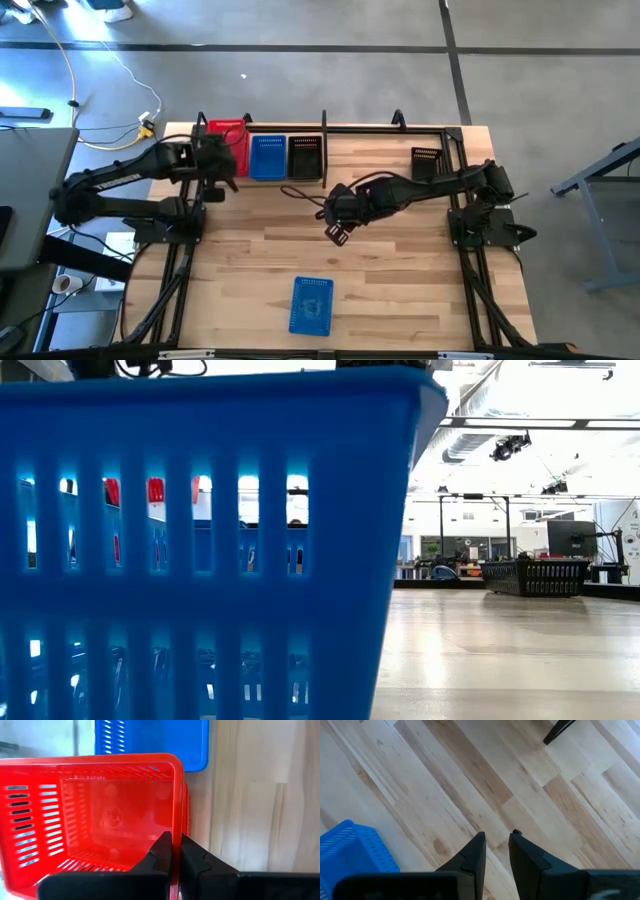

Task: Stack baskets on shelf by color
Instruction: Stack the red bin on the other red bin

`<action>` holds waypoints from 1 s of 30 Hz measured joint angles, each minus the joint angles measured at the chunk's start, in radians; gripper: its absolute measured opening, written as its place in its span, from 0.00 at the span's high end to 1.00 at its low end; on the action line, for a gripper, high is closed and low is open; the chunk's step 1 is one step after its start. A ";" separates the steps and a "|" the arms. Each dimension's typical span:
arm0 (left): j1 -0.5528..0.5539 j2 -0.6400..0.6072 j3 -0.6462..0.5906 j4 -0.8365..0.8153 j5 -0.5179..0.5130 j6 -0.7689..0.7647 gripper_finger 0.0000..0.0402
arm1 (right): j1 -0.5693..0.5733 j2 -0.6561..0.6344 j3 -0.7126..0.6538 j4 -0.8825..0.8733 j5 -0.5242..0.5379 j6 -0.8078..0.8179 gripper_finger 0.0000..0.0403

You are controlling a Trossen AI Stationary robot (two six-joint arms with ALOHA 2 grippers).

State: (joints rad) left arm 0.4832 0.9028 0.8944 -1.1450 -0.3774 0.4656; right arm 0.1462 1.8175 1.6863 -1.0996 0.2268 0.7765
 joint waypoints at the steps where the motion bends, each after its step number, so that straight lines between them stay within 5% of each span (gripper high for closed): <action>1: 0.019 0.007 0.000 -0.001 0.014 0.014 1.00 | -0.002 0.000 0.000 0.000 0.000 -0.002 0.82; 30: 0.223 0.204 0.000 0.044 0.137 0.114 0.98 | -0.011 0.000 0.000 0.002 -0.040 -0.045 0.82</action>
State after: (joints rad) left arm 0.7062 1.1068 0.8944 -1.1007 -0.2406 0.5800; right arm 0.1351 1.8175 1.6863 -1.0975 0.1870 0.7319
